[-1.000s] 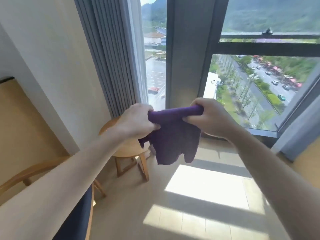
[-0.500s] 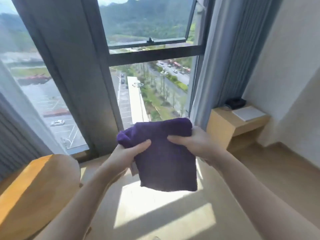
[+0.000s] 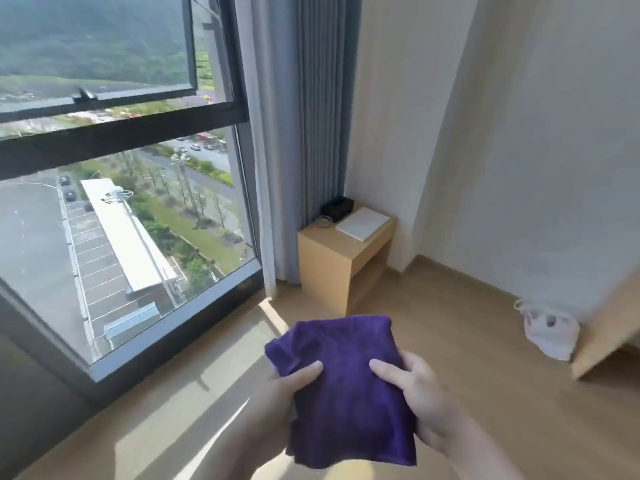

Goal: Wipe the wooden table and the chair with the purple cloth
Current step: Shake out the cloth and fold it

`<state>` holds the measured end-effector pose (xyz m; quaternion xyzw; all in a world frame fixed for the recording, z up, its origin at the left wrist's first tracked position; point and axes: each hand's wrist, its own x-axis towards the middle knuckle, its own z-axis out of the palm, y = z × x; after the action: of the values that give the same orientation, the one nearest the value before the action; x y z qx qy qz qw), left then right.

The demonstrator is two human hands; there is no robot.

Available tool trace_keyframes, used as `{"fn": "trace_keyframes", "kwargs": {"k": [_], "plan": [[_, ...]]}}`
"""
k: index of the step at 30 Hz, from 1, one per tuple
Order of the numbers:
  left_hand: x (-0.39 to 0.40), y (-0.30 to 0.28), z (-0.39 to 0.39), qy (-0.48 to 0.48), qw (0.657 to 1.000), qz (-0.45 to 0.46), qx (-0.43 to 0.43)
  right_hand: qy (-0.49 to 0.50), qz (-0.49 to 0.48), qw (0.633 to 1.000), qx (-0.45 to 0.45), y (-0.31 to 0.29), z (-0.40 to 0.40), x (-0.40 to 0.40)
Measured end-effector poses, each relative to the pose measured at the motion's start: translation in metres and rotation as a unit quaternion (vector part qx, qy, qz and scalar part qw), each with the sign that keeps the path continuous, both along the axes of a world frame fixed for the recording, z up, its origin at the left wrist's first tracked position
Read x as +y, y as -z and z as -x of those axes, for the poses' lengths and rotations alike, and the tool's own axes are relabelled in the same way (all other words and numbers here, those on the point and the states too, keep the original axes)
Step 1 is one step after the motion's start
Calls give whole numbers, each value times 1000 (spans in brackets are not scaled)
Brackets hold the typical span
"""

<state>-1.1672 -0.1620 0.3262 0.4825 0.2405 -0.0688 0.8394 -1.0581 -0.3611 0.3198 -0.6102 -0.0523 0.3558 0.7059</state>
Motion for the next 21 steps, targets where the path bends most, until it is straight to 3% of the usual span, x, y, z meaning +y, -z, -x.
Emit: {"fn": "trace_keyframes", "kwargs": {"k": [5,10,15,21], "plan": [[-7,7,-105,147,989,7,-4,159,-37,985,50,14,-58,-33],[-23,4,-212,210,978,-11,-13,239,-62,967,63,26,-135,-50],[-27,4,-320,176,983,-40,-28,220,-61,973,43,25,-247,-50],[-21,4,-438,115,993,-10,-27,122,-58,991,-2,13,-395,-53]]}}
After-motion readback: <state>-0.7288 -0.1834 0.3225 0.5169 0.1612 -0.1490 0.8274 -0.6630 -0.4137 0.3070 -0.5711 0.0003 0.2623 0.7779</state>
